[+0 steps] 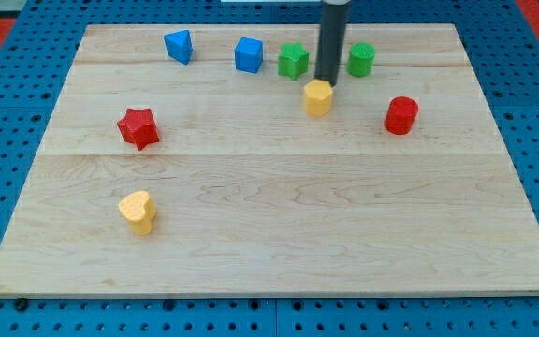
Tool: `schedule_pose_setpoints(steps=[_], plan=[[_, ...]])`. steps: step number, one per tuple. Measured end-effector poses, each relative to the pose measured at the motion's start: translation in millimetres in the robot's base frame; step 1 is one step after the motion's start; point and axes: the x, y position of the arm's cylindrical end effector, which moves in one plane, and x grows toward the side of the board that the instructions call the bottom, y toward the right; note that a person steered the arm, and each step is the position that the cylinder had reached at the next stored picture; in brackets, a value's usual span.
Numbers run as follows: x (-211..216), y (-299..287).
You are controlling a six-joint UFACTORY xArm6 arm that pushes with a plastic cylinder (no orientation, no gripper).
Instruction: Move the yellow hexagon towards the blue cube
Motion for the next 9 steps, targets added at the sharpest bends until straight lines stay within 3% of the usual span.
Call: schedule_pose_setpoints(steps=[1,4,5,7,8,9], plan=[[26.9,-14.6],[128.3,47.0],[142.7,37.3],[80.9,-58.6],[71.2,-95.2],[91.9,-96.3]])
